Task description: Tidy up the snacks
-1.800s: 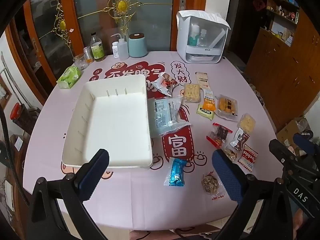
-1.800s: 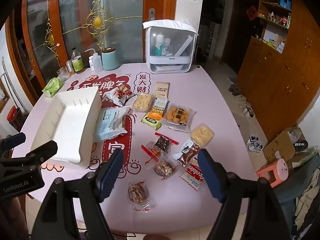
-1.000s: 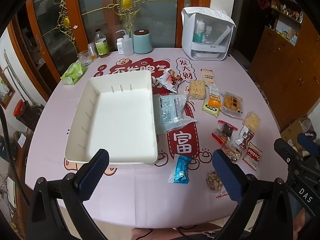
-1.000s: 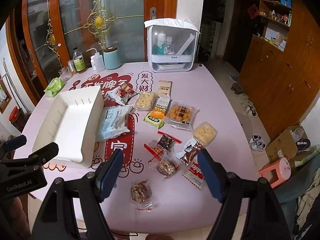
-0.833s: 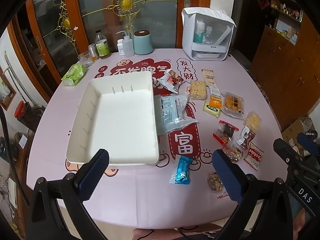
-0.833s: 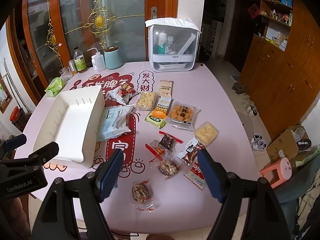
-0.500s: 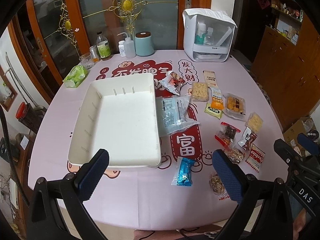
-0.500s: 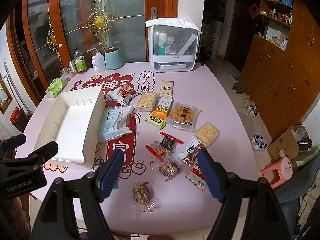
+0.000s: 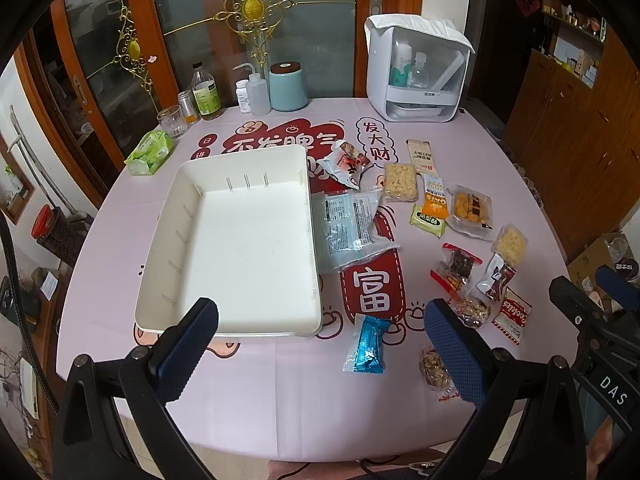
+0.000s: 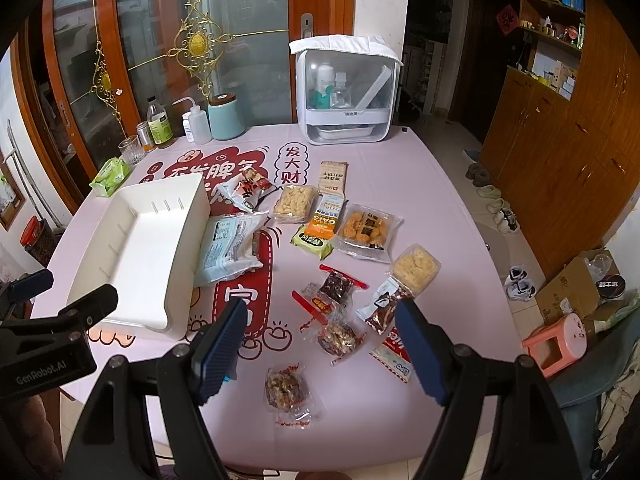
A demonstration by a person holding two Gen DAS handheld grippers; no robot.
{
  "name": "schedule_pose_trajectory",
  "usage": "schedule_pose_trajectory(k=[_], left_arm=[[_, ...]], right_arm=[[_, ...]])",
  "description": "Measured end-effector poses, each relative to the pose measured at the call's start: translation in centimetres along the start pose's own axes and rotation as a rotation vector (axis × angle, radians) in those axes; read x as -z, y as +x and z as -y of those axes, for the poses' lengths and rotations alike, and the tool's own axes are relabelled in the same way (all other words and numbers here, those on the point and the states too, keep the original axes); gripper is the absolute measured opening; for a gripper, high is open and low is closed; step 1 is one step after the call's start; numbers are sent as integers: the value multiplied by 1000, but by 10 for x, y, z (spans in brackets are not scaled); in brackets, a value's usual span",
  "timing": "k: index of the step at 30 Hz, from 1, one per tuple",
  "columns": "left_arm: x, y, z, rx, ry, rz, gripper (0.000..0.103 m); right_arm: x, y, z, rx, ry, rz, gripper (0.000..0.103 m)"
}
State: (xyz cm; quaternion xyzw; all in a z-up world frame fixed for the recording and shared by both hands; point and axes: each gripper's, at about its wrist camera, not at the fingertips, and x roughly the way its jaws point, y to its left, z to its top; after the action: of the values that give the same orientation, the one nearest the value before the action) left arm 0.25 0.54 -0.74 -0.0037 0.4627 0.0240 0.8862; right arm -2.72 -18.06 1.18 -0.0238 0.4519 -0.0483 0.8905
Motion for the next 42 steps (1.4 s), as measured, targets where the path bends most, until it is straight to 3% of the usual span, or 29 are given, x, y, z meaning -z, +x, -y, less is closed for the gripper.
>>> schedule_pose_trajectory(k=[42], left_arm=[[-8, 10, 5, -7, 5, -39, 102]], right_arm=[[-10, 19, 0, -25, -12, -16, 77]])
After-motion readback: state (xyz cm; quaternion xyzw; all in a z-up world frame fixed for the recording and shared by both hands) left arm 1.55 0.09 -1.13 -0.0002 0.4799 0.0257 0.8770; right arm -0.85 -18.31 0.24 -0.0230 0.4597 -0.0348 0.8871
